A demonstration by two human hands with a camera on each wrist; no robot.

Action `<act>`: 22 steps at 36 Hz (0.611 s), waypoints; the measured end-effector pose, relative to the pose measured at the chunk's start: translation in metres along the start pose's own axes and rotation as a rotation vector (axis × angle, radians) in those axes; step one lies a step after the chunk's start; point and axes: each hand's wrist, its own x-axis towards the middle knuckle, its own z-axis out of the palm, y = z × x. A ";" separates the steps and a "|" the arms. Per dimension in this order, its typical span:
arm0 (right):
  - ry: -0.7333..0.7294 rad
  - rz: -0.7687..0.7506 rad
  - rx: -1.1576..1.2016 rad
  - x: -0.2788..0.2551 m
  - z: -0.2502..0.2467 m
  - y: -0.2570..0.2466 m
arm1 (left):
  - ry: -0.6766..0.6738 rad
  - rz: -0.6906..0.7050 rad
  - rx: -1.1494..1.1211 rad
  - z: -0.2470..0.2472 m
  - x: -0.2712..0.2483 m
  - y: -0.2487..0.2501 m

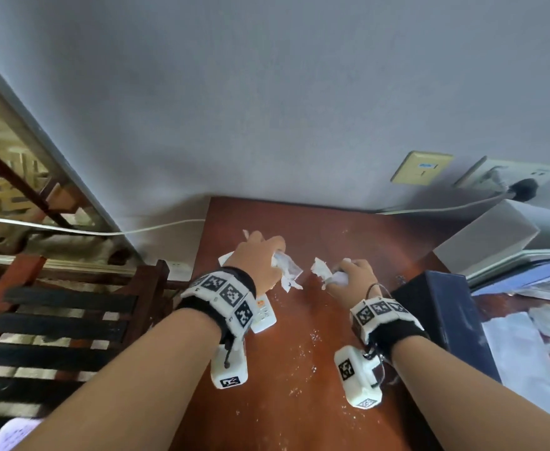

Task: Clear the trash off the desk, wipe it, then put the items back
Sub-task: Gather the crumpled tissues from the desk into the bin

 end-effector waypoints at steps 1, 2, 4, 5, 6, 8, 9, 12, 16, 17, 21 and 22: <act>0.010 0.003 0.019 -0.007 -0.003 0.000 | 0.009 -0.009 -0.036 0.001 -0.009 -0.003; 0.019 0.004 0.034 -0.013 -0.006 0.000 | 0.014 -0.020 -0.067 0.002 -0.018 -0.006; 0.015 -0.003 0.046 -0.025 -0.010 0.000 | 0.020 -0.045 -0.098 0.005 -0.038 -0.012; 0.004 -0.008 0.048 -0.032 -0.012 -0.001 | 0.023 -0.062 -0.103 0.008 -0.049 -0.015; 0.002 -0.015 0.051 -0.038 -0.013 -0.001 | 0.030 -0.079 -0.109 0.010 -0.059 -0.016; -0.003 -0.017 0.077 -0.048 -0.010 0.000 | 0.048 -0.109 -0.128 0.017 -0.075 -0.016; -0.011 -0.024 0.104 -0.052 -0.008 0.000 | 0.061 -0.125 -0.139 0.021 -0.083 -0.015; -0.025 -0.037 0.213 -0.066 0.006 0.005 | 0.104 -0.143 -0.162 0.033 -0.101 -0.009; -0.020 -0.072 0.280 -0.097 0.023 0.019 | 0.105 -0.165 -0.194 0.056 -0.130 0.005; -0.027 -0.082 0.281 -0.106 0.025 0.024 | 0.098 -0.171 -0.191 0.062 -0.138 0.009; -0.047 -0.100 0.283 -0.136 0.027 0.044 | 0.097 -0.187 -0.171 0.084 -0.173 0.025; -0.057 -0.101 0.283 -0.143 0.027 0.049 | 0.098 -0.192 -0.176 0.089 -0.182 0.028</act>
